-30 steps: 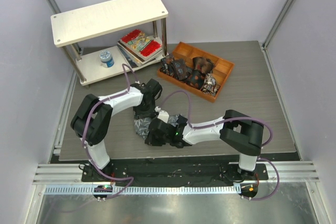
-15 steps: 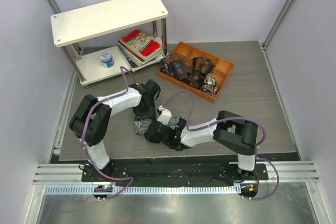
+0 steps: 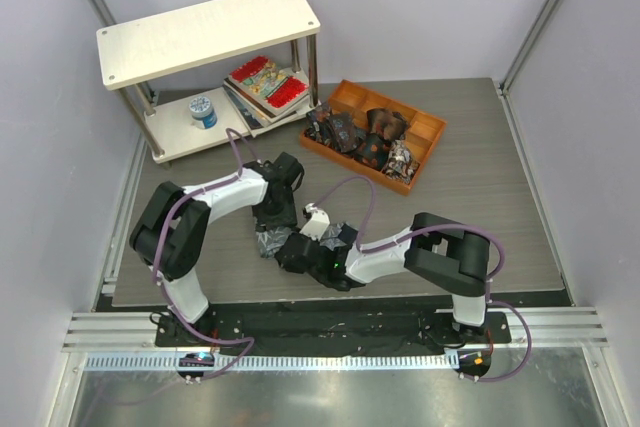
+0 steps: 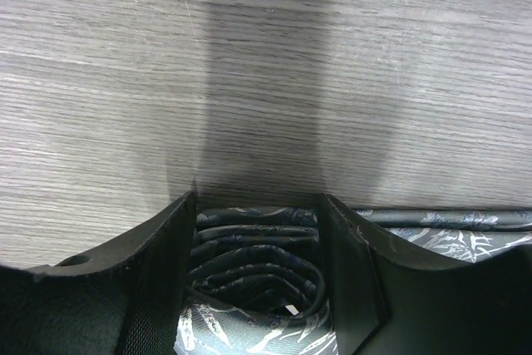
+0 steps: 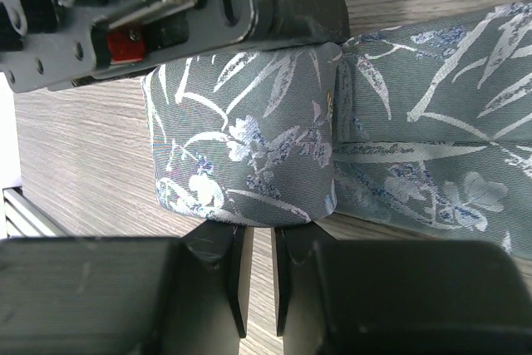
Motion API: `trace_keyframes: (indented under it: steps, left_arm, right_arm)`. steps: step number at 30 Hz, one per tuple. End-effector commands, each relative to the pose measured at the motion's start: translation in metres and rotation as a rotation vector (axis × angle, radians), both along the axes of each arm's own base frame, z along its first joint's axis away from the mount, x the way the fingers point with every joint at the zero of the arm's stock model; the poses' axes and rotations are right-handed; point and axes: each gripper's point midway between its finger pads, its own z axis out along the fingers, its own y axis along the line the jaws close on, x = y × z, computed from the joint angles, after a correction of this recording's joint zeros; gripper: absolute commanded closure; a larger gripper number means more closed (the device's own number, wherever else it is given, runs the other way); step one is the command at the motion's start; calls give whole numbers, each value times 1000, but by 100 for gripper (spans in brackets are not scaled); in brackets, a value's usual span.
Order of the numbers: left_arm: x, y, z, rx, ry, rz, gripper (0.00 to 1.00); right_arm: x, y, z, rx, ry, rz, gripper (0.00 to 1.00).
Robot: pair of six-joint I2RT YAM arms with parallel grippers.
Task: Roll the ties
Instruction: Roll the tie at the center of the board.
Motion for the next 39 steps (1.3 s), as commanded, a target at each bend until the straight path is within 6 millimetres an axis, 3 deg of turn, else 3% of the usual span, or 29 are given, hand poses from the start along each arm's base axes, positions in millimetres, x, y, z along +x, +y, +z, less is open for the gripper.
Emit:
trace_keyframes:
  steps: [1, 4, 7, 10, 13, 14, 21, 27, 31, 39]
  left_arm:
    - [-2, 7, 1, 8, 8, 9, 38]
    - [3, 11, 4, 30, 0, 2, 37]
    - [9, 12, 5, 42, -9, -1, 35]
    - [17, 12, 10, 49, -27, -3, 31]
    - [25, 12, 21, 52, -55, -7, 26]
    - [31, 14, 28, 63, -76, -2, 24]
    - [46, 26, 66, 94, -187, 8, 10]
    - [36, 45, 93, 90, -297, 48, 8]
    - [18, 54, 103, 32, -365, 80, 9]
    - [-25, 65, 84, -64, -373, 97, 12]
  right_arm:
    - [11, 3, 30, 74, -62, -44, 80]
    - [3, -4, 30, 77, -44, -30, 78]
    - [-7, -3, 43, 97, -43, 4, 76]
    - [-18, -1, 72, 110, -68, 43, 76]
    - [-30, -4, 89, 100, -101, 81, 75]
    - [-31, -8, 105, 121, -123, 76, 75]
    - [-25, -37, 138, 118, -225, 61, 74]
    - [-15, -30, 137, 86, -235, 97, 76]
    - [9, -31, 129, 76, -205, 86, 80]
    - [37, -17, 109, 125, -131, 124, 86]
